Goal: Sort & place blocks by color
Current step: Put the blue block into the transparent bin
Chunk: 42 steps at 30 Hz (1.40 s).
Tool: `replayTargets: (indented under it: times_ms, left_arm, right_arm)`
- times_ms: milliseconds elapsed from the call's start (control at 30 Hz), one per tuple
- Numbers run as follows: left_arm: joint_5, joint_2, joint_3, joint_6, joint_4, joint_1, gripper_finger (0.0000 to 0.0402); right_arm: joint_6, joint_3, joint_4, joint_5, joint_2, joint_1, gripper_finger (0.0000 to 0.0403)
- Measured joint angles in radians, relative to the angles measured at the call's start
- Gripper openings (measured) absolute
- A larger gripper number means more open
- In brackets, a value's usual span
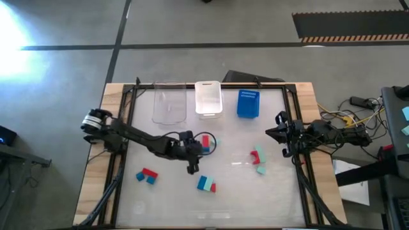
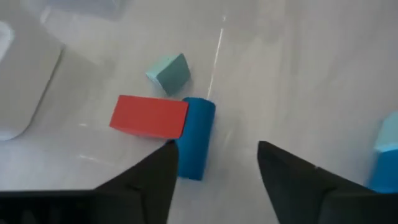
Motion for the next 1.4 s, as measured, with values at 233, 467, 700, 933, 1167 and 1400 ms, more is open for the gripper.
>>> replayTargets:
  times_ms: [233, 467, 700, 933, 1167, 1400]
  left_arm:
    - [-0.052, 0.091, 0.006, 0.056, 0.056, 0.015, 0.0228]
    - [-0.054, 0.141, 0.006, 0.057, 0.062, 0.044, 0.0228]
    - [-0.055, 0.159, 0.006, 0.057, 0.077, 0.052, 0.0228]
    - [-0.054, 0.163, 0.002, 0.054, 0.088, 0.057, 0.0228]
    - [-0.049, 0.168, 0.002, 0.054, 0.089, 0.057, 0.0193]
    - [-0.037, 0.169, 0.002, 0.054, 0.087, 0.057, 0.0135]
  right_arm:
    - [0.000, 0.000, 0.000, 0.000, 0.000, 0.000, 0.0013]
    - [-0.001, 0.000, 0.001, 0.001, 0.000, 0.000, 0.0013]
    - [-0.001, 0.000, 0.002, 0.001, 0.000, 0.000, 0.0013]
    - [0.000, 0.000, 0.002, 0.001, 0.000, 0.000, 0.0013]
    - [0.000, 0.000, 0.002, 0.000, 0.000, 0.000, 0.0013]
    - [0.001, 0.000, 0.002, 0.000, 0.000, 0.000, 0.0013]
